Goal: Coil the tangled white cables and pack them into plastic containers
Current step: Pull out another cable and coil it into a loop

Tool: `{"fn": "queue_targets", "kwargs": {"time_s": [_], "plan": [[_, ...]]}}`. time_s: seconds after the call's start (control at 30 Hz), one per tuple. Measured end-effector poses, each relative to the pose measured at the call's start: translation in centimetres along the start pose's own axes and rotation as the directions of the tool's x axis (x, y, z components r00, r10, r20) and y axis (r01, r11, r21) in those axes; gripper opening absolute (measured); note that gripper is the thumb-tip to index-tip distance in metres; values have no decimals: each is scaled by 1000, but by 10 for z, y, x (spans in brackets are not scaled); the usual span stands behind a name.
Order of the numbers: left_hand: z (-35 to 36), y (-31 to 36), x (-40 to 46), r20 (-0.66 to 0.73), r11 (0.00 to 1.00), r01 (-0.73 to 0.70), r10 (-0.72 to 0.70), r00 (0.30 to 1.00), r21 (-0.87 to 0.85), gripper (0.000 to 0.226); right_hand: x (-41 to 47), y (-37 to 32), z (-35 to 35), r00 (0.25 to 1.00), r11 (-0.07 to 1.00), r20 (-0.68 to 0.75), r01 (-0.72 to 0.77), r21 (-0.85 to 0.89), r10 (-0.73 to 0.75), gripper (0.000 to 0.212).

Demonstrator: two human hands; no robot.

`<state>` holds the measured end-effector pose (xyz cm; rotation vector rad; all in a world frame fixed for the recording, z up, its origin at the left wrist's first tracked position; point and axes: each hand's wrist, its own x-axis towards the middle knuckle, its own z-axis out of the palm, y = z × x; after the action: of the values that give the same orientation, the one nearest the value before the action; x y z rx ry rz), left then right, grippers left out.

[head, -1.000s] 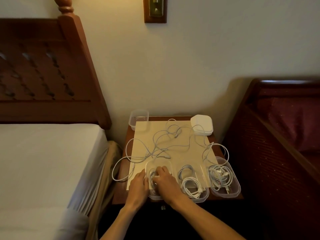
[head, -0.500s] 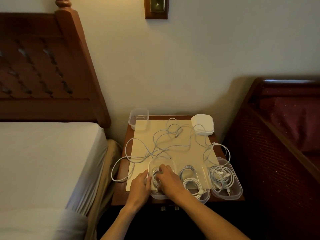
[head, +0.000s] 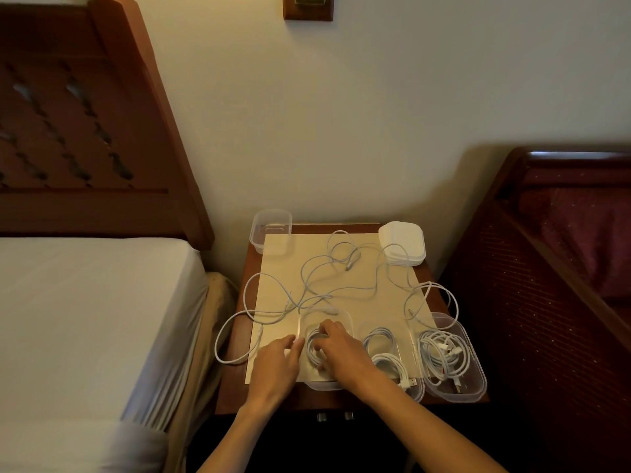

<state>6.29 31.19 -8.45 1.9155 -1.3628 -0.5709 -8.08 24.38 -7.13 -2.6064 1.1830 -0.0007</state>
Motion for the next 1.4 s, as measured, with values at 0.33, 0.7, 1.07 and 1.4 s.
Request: {"fn": "queue_targets", "kwargs": {"time_s": [0.33, 0.7, 1.07, 1.4], "plan": [[-69, 24, 117, -324, 998, 38, -23, 946, 41, 41, 50, -9, -72, 890, 921, -438, 60, 385, 125, 17], [-62, -10, 248, -197, 936, 305, -269, 943, 178, 21, 213, 4, -63, 954, 861, -96, -211, 463, 285, 49], [-48, -45, 275, -96, 944, 294, -282, 955, 150, 24, 227, 17, -56, 965, 931, -193, -102, 351, 178, 47], [-35, 16, 217, 0, 940, -321, 324, 946, 117, 14, 141, 95, -80, 988, 883, -152, 37, 467, 39, 22]]}}
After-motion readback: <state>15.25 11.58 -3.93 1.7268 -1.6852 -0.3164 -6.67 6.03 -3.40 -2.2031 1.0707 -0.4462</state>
